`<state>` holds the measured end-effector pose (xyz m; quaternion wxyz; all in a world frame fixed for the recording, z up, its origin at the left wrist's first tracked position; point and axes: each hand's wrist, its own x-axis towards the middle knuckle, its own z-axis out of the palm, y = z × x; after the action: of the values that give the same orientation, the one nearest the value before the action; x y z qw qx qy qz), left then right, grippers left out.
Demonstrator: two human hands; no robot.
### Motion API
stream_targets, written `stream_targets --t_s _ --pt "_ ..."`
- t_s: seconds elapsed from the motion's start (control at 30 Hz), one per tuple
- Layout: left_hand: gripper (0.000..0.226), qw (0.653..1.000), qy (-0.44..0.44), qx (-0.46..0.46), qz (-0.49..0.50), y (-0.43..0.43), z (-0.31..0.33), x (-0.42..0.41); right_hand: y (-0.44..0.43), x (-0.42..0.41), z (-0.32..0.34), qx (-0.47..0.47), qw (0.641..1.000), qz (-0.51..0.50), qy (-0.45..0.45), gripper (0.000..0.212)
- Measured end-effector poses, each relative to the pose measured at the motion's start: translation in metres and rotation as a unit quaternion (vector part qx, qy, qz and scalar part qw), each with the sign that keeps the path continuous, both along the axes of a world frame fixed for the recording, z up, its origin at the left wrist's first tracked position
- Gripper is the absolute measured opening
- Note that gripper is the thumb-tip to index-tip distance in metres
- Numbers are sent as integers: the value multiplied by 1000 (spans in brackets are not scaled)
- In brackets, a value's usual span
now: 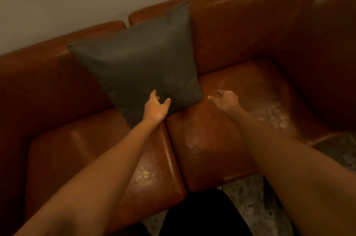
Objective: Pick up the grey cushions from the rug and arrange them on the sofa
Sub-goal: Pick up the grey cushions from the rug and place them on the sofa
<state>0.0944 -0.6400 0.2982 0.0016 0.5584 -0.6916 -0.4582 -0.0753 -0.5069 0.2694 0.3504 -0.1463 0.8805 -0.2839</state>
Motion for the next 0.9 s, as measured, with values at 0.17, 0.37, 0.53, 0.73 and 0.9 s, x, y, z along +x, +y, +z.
stream_targets --t_s 0.17,0.37,0.53,0.73,0.9 --pt "39 992 -22 -4 -122 47 11 -17 73 -3 -6 -54 986 -145 -57 47" --pt "35 975 -21 5 -222 114 23 -46 168 7 -19 -118 939 -301 -119 42" --pt "33 951 -39 37 -305 179 20 -66 263 33 -18 -110 904 -385 -151 46" --pt "27 933 -23 67 -354 280 21 -109 391 64 -21 -106 870 -452 -165 53" --pt "27 898 -4 91 -430 396 28 -143 496 89 -24 -116 826 -530 -156 53"
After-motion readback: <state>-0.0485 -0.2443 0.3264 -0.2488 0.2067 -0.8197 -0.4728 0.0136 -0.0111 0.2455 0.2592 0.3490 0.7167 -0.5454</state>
